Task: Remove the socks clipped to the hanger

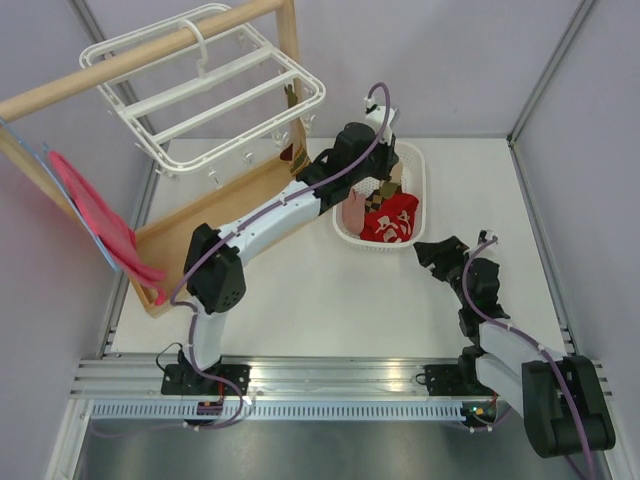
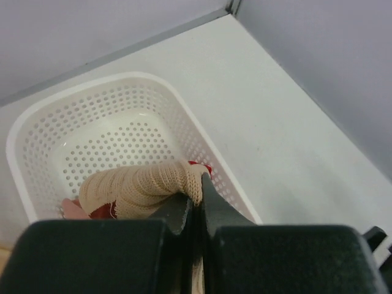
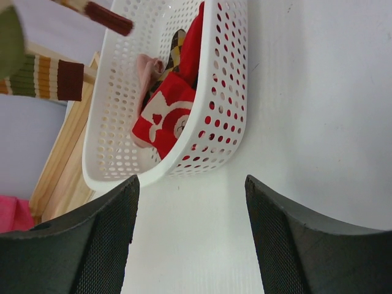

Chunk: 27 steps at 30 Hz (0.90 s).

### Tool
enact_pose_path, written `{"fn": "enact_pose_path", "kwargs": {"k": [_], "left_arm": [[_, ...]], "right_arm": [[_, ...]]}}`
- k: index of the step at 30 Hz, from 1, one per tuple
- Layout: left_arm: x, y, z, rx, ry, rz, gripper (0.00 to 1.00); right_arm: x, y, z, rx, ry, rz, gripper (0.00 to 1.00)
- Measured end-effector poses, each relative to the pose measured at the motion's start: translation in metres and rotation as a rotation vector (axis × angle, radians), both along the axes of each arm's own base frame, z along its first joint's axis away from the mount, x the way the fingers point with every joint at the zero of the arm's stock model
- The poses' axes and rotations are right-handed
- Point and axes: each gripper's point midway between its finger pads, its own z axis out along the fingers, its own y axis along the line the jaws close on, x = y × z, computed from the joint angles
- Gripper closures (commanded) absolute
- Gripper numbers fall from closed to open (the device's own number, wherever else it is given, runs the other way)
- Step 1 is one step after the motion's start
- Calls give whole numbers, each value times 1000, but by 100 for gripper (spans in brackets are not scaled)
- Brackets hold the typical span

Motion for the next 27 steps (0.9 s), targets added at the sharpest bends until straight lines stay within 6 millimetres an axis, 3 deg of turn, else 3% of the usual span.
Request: {"fn": "enact_pose_path", "kwargs": {"k": [7,8,9,10,11,20,23,27], "left_arm": [[26,-6,-63,79,61,58,98],[28,-6,-67,83,68,64,93],[30,-5,-72,89,74,73,77],[31,-4,-75,91,79,78,33],[32,-3,-78,95,85,84,1],[34,8,-81,92,98,138,0],[18,18,-89,101,98,128,0],[-22,35,-104,128,78,88,5]], "right_arm": [[-6,5,8,15,-35,32,26],[-6,6,9,17,-37,37,26],[-7,7,9,18,-38,40,26],[-7,7,9,19,-39,44,26],[-7,8,9,20,-39,48,26],[-10,12,5,28,-25,74,26],[-11,13,4,33,-20,80,26],[-11,14,3,37,-19,83,26]]}}
